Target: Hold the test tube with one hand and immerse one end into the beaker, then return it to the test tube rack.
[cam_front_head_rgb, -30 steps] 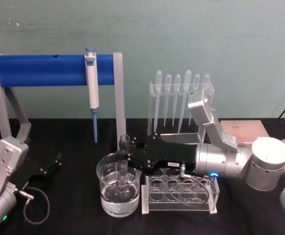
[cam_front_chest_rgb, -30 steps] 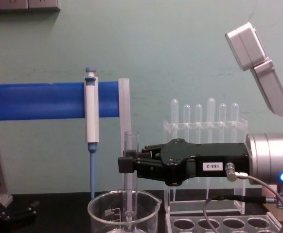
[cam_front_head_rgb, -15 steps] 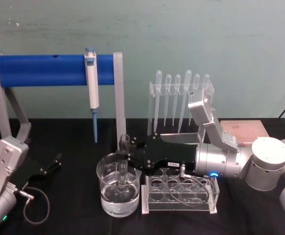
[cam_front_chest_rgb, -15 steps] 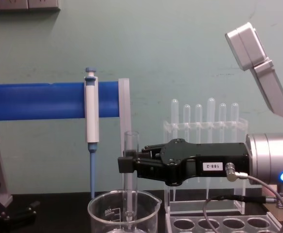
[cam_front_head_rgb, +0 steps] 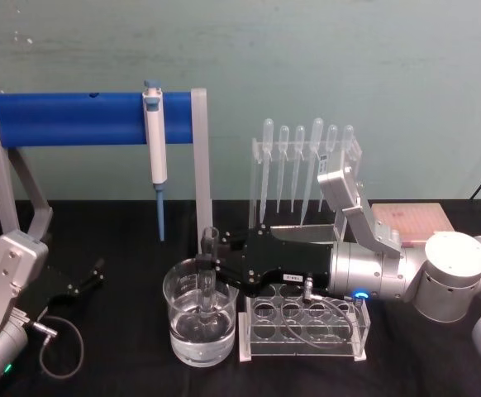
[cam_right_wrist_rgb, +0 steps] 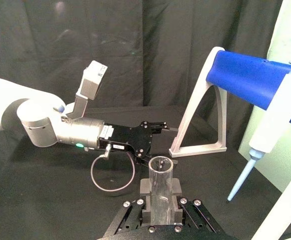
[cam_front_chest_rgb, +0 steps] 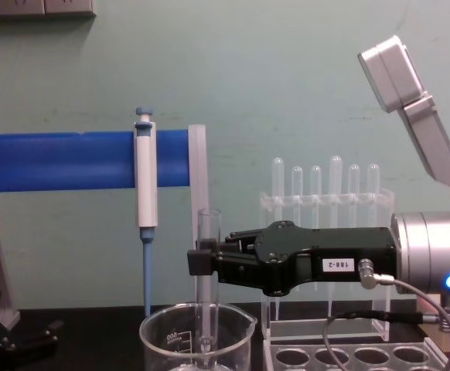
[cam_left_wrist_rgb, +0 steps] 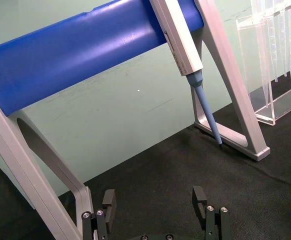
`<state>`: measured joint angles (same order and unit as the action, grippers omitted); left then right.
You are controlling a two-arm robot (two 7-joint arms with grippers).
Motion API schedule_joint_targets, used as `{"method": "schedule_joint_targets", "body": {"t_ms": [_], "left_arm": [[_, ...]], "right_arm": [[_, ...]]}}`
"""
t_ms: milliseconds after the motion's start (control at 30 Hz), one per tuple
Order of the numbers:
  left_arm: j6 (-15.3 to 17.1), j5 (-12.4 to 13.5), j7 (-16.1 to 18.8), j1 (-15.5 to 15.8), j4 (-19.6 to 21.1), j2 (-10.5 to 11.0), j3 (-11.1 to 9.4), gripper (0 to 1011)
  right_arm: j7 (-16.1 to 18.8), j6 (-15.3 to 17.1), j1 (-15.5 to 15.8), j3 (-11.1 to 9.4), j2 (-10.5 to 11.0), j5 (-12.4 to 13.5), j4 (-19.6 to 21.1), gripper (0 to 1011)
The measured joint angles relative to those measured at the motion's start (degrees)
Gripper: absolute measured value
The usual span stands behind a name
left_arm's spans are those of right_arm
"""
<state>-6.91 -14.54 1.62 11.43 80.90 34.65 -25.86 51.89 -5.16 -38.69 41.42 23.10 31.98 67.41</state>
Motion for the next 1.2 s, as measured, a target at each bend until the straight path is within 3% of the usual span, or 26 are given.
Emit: {"method": "schedule_joint_targets", "body": {"t_ms": [1200], "left_arm": [[0.0, 0.0, 0.0, 0.0, 0.0, 0.0, 0.0, 1000]], "right_arm": [[0.0, 0.0, 0.0, 0.0, 0.0, -0.1, 0.0, 224]]}}
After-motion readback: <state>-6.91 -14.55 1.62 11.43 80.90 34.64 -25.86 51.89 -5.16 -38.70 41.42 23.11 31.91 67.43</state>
